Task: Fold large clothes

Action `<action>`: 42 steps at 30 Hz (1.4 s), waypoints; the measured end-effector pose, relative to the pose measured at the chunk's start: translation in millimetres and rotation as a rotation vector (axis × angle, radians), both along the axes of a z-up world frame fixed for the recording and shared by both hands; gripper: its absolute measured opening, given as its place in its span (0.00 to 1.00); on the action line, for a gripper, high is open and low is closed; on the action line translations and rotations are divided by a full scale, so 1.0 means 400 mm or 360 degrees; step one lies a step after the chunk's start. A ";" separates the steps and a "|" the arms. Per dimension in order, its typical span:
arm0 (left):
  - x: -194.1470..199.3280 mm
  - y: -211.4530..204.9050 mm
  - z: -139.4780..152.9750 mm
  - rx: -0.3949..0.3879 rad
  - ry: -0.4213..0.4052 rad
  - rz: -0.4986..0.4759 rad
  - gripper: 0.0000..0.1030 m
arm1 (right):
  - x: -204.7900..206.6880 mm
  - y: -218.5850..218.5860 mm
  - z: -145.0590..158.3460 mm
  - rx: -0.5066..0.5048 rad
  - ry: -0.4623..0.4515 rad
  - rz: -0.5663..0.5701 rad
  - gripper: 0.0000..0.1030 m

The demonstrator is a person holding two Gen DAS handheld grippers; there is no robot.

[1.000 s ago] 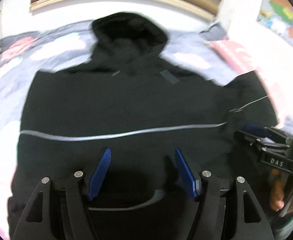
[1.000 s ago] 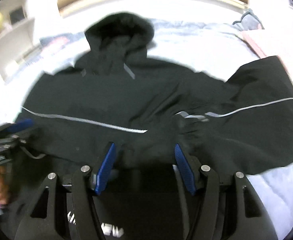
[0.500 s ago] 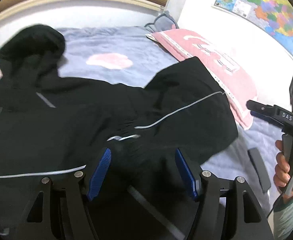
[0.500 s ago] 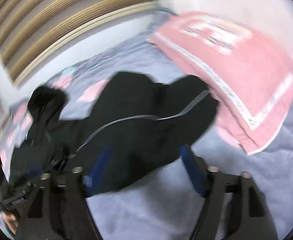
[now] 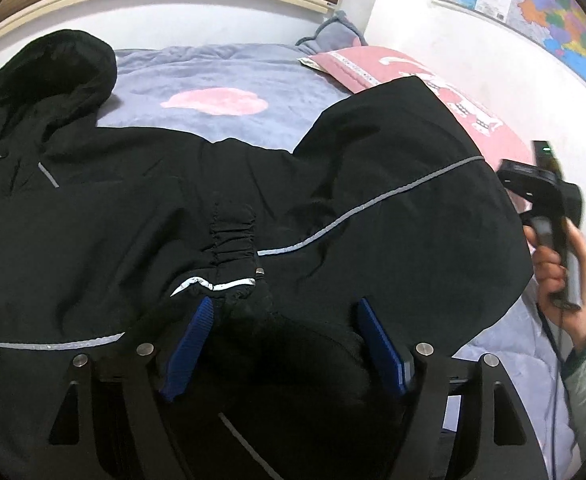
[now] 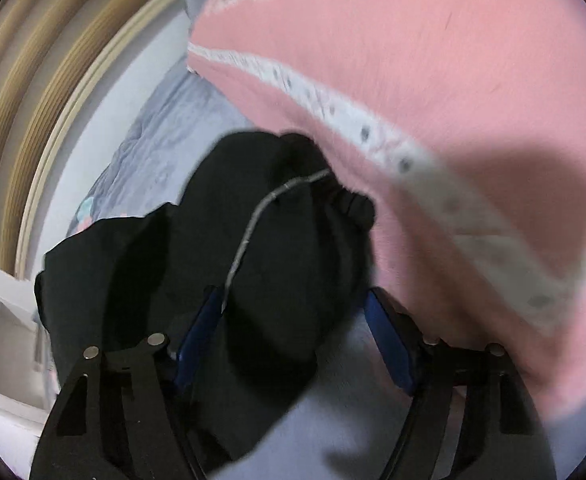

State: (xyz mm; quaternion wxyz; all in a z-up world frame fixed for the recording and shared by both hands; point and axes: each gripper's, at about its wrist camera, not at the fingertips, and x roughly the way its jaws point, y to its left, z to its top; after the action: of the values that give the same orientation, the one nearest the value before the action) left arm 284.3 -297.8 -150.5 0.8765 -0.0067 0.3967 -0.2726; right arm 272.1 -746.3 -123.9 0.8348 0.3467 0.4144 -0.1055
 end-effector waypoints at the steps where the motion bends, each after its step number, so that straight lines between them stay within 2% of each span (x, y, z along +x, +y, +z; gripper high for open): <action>1: 0.000 -0.001 -0.001 0.0007 -0.0004 -0.0001 0.75 | 0.013 0.005 -0.002 -0.0011 -0.0020 0.0008 0.65; 2: -0.002 -0.005 -0.001 0.0025 -0.0013 -0.0003 0.75 | 0.022 0.014 0.004 -0.0014 -0.0049 0.0043 0.43; 4: -0.001 -0.007 0.000 0.0048 -0.0024 -0.0004 0.76 | 0.025 0.036 0.030 -0.0037 -0.0098 0.0104 0.18; 5: -0.002 -0.008 0.000 0.0056 -0.0028 -0.0004 0.76 | 0.011 0.059 0.074 -0.0137 -0.0149 0.0119 0.15; 8: 0.000 -0.005 0.000 0.0049 -0.0029 -0.0006 0.76 | -0.067 0.103 0.191 -0.0500 -0.0234 0.0044 0.14; 10: -0.002 -0.006 0.000 0.0053 -0.0035 -0.0005 0.76 | -0.136 0.096 0.254 -0.0667 -0.0278 -0.0057 0.14; 12: -0.003 -0.011 0.000 0.0072 -0.0043 -0.0006 0.76 | -0.172 0.064 0.266 -0.0643 -0.0280 -0.0114 0.13; 13: -0.005 -0.014 -0.001 0.0081 -0.0045 -0.0005 0.76 | -0.178 0.049 0.252 -0.0631 -0.0221 -0.0143 0.13; 17: -0.002 -0.019 -0.004 0.0092 -0.0036 -0.0004 0.76 | -0.160 0.013 0.126 -0.0584 0.0043 -0.0183 0.13; 19: -0.001 -0.020 -0.005 0.0092 -0.0029 -0.0004 0.76 | -0.147 -0.001 0.081 -0.0546 0.0108 -0.0176 0.13; 21: 0.000 -0.023 -0.004 0.0104 -0.0027 -0.0004 0.77 | -0.147 -0.005 0.078 -0.0505 0.0087 -0.0174 0.13; 23: 0.002 -0.022 0.004 0.0106 -0.0012 -0.0012 0.76 | -0.162 0.002 0.117 -0.0438 -0.0013 -0.0142 0.12; 25: -0.004 -0.007 0.025 0.0075 0.0015 -0.0029 0.76 | -0.171 0.027 0.165 -0.0438 -0.0099 -0.0087 0.12; 29: -0.056 0.076 0.115 -0.0081 -0.0013 -0.0053 0.76 | -0.173 0.155 0.283 -0.0533 -0.0194 0.0084 0.12; 33: -0.101 0.198 0.214 -0.0110 -0.0092 0.0029 0.76 | -0.134 0.387 0.372 -0.0640 -0.0276 0.0304 0.12; 37: -0.136 0.323 0.275 -0.0105 -0.0146 0.0147 0.76 | -0.134 0.676 0.420 -0.0813 -0.0364 0.0554 0.12; 42: -0.177 0.484 0.308 -0.0102 -0.0187 0.0285 0.76 | -0.109 0.976 0.427 -0.0870 -0.0406 0.0827 0.12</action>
State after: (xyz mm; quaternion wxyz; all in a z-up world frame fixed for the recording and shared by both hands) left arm 213.5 -104.2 -27.5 0.9184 -0.0540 0.3337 -0.2058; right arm 228.3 -355.7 47.0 0.9400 0.0056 0.3379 0.0466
